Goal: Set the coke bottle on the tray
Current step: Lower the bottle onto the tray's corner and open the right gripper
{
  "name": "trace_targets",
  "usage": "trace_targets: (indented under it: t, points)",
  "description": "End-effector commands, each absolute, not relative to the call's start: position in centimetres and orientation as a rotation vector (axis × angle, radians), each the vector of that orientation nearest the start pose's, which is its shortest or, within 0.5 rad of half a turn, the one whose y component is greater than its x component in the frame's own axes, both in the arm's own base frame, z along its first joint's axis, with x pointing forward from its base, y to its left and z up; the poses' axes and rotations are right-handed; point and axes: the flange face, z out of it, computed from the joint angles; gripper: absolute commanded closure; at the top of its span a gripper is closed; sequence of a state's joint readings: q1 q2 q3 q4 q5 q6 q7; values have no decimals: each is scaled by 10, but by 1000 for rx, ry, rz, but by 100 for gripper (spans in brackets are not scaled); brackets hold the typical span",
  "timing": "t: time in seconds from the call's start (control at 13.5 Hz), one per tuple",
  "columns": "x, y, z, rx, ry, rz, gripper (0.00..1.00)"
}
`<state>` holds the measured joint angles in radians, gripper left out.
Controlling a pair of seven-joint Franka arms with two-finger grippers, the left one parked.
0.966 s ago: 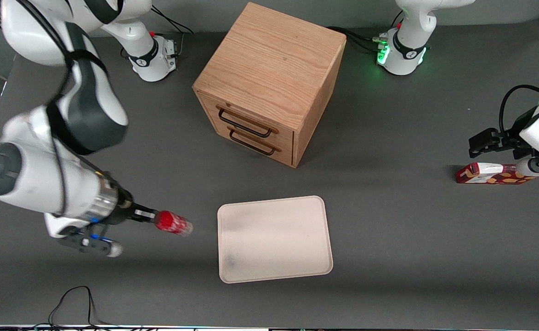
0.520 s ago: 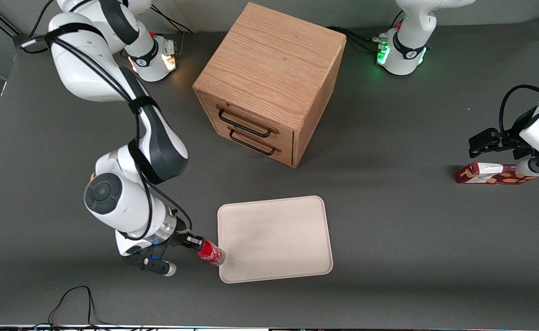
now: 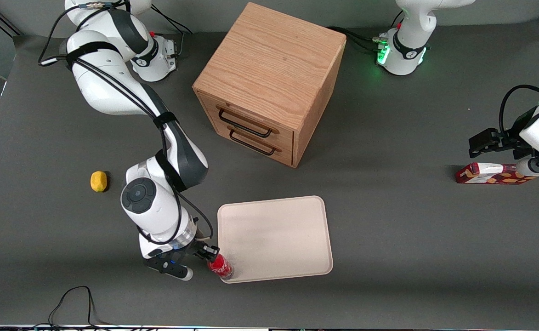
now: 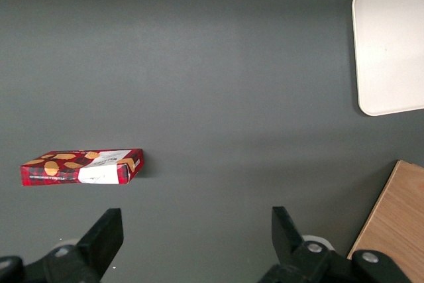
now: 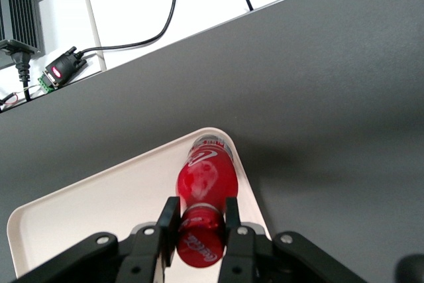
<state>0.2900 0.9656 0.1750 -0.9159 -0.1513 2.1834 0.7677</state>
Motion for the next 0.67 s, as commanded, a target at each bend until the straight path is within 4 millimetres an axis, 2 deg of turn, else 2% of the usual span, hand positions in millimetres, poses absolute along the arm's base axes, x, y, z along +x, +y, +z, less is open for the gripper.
trace_targets:
  t: [0.0, 0.3, 0.45, 0.59]
  points:
    - [755, 315, 347, -2887, 500, -443, 100]
    - [750, 328, 347, -2886, 478, -442, 100]
    - [750, 328, 346, -2857, 571, -428, 100]
    - [750, 328, 343, -2855, 580, -438, 100]
